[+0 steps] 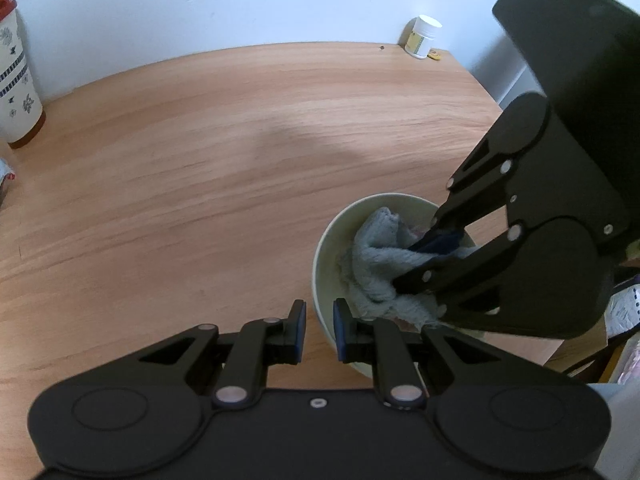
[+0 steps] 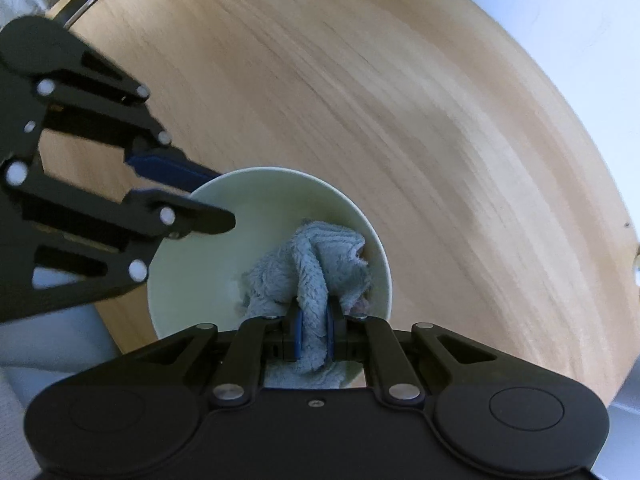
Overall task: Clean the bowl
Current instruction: 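Wipe the bowl interior with the cloth in the right gripper, left gripper holding the rim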
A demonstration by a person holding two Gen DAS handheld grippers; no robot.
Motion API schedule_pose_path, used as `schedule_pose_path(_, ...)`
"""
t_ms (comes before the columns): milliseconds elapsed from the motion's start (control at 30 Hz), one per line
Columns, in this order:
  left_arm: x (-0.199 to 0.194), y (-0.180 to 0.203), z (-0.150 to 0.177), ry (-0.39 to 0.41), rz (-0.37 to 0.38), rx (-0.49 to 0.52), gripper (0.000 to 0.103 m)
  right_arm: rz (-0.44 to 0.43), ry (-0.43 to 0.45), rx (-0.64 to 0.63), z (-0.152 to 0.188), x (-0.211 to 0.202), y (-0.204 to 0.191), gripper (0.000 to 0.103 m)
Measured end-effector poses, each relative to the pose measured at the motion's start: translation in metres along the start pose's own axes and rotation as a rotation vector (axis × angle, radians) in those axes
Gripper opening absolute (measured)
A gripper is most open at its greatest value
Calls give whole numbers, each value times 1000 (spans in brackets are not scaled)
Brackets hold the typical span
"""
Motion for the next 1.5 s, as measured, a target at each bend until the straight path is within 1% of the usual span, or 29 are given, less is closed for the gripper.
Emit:
schedule_pose_path(67, -2, -1, 2, -1, 0, -9, 14, -13, 3, 17, -2, 5, 0, 12)
schedule_pose_path(167, -3, 1, 2, 0, -8, -5, 13, -10, -2, 19, -5, 7, -1, 12)
schedule_pose_path(267, -4, -1, 1, 1, -11, -18, 13, -32, -4, 19, -6, -2, 1, 12)
schedule_pose_path(367, -2, 0, -1, 0, -10, -24, 12, -75, 2, 14, -5, -24, 2, 12)
schedule_pose_path(433, -2, -1, -1, 1, -12, -26, 12, -97, 0, -12, -5, -32, 0, 12)
schedule_pose_path(500, -4, -2, 0, 2, -18, -24, 12, -144, -17, -51, -3, -37, -6, 12)
schedule_pose_path(633, -6, -1, -1, 5, -37, -4, 13, -176, -62, -120, 0, -28, -13, 12)
schedule_pose_path(700, -8, 3, 0, 2, -32, -11, 13, -208, -89, -164, 2, -20, -19, 12)
schedule_pose_path(800, -11, 6, 4, 4, -36, 0, 13, -217, -107, -236, 2, -14, -27, 12)
schedule_pose_path(900, -10, 8, 4, -4, -30, -11, 13, -225, -117, -257, 0, -7, -30, 12)
schedule_pose_path(1067, -8, 10, 4, -14, -21, -10, 14, -182, -110, -262, -3, 9, -30, 12)
schedule_pose_path(1167, -7, 8, 3, -21, -9, -33, 14, -145, -92, -249, -7, 17, -30, 14)
schedule_pose_path(1267, -5, 9, 1, -24, -9, -32, 14, -121, -73, -220, -14, 21, -29, 13)
schedule_pose_path(1333, -6, 10, 0, -27, -12, -29, 12, -130, -66, -188, -15, 20, -26, 12)
schedule_pose_path(1367, -5, 10, -1, -28, -10, -34, 12, -135, -62, -170, -16, 19, -24, 14)
schedule_pose_path(1433, -4, 9, -2, -29, -7, -41, 12, -150, -60, -121, -17, 15, -20, 14)
schedule_pose_path(1500, -2, 9, -4, -27, 1, -55, 11, -206, -36, -78, -20, 0, -17, 14)
Point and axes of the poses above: each gripper's, at about its wrist camera, not at the fingertips, and x roughly the way its jaws point, y to its right, z to its underside, the point moved 9 cm from there along x, roughly the way its jaws point, and after that the axes turned 2 degrees about -z, right-handed, at the moved point
